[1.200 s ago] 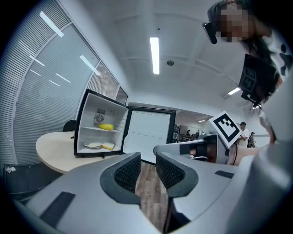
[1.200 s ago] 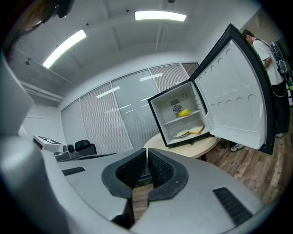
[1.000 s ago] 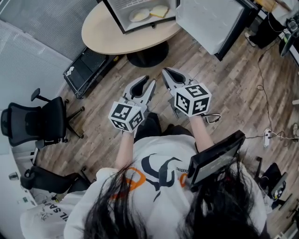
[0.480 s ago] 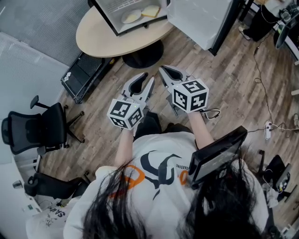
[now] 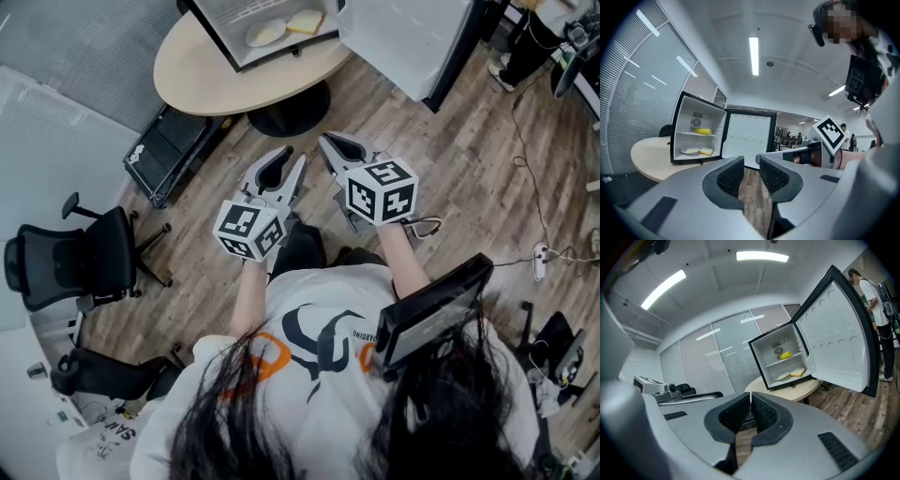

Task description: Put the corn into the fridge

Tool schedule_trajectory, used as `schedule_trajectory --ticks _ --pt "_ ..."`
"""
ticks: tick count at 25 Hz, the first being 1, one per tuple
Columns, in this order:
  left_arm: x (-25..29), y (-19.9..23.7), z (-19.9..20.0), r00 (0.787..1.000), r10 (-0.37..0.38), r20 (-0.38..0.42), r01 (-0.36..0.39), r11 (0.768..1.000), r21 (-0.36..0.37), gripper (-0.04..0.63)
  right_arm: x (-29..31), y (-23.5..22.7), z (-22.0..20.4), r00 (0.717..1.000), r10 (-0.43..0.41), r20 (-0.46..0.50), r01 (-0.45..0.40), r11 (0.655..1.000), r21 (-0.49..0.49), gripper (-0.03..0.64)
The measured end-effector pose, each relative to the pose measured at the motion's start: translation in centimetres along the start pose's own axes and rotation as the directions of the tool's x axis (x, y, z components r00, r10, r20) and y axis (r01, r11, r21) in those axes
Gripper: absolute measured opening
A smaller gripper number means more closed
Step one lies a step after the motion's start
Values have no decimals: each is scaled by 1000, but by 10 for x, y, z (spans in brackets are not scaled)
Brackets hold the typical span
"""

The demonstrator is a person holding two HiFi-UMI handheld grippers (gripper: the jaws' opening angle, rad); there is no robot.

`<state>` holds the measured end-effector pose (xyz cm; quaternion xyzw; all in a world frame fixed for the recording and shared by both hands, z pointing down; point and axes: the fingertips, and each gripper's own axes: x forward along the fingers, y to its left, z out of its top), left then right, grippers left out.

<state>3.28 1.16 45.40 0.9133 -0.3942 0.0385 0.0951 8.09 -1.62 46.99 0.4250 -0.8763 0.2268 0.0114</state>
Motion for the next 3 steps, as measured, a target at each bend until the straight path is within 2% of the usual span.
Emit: schedule_trajectory --ticks 3 --pt "-1 3 -1 1000 2 0 -2 1000 -1 110 3 -1 -1 1000 -1 -3 1 1000 1 26"
